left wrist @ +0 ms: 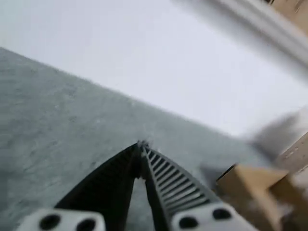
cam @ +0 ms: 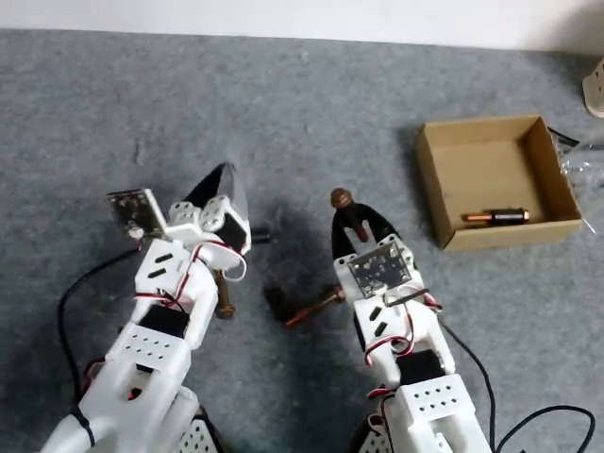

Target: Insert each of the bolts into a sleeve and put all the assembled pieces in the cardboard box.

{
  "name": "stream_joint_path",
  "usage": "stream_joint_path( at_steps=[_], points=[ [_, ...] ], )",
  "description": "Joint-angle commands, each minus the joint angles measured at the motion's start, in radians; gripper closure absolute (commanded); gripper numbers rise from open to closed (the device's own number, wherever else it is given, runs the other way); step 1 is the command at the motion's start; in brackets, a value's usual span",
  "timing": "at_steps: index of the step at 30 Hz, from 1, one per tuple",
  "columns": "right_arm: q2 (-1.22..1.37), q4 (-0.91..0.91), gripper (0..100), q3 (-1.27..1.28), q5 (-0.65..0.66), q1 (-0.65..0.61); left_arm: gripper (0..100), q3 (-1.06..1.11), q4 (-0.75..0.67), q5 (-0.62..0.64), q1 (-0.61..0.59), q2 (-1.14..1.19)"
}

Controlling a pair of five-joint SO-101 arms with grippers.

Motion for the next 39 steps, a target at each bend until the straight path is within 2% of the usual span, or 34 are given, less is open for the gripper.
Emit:
stream_joint_path(
  at_steps=[1, 6, 12, 24, 30, 35, 39],
  points=[
    [-0.016, -0.004, 99.4, 0.122, 0.002, 0.015, 99, -0.053, 0.094, -0.1, -0.002, -0.031],
    [-0.015, -0.004, 99.4, 0.122, 0.002, 0.019, 99, -0.05, 0.264, -0.158, -0.002, -0.182],
    [-0.015, -0.005, 99.4, 0.122, 0.002, 0.031, 99, -0.048, 0.545, -0.157, -0.002, -0.358],
    [-0.013, -0.005, 99.4, 0.122, 0.002, 0.031, 99, -0.042, 0.945, -0.16, -0.012, -0.608],
    [-0.01, -0.005, 99.4, 0.122, 0.002, 0.05, 99, 0.101, 0.957, -0.272, -0.012, -0.803],
    [-0.008, -0.002, 99.4, 0.122, 0.002, 0.048, 99, 0.202, 0.956, -0.272, -0.004, -0.969],
    [-0.007, 0.004, 99.4, 0.108, 0.0, 0.047, 99, 0.214, 0.918, -0.272, -0.01, -0.938]
  ],
)
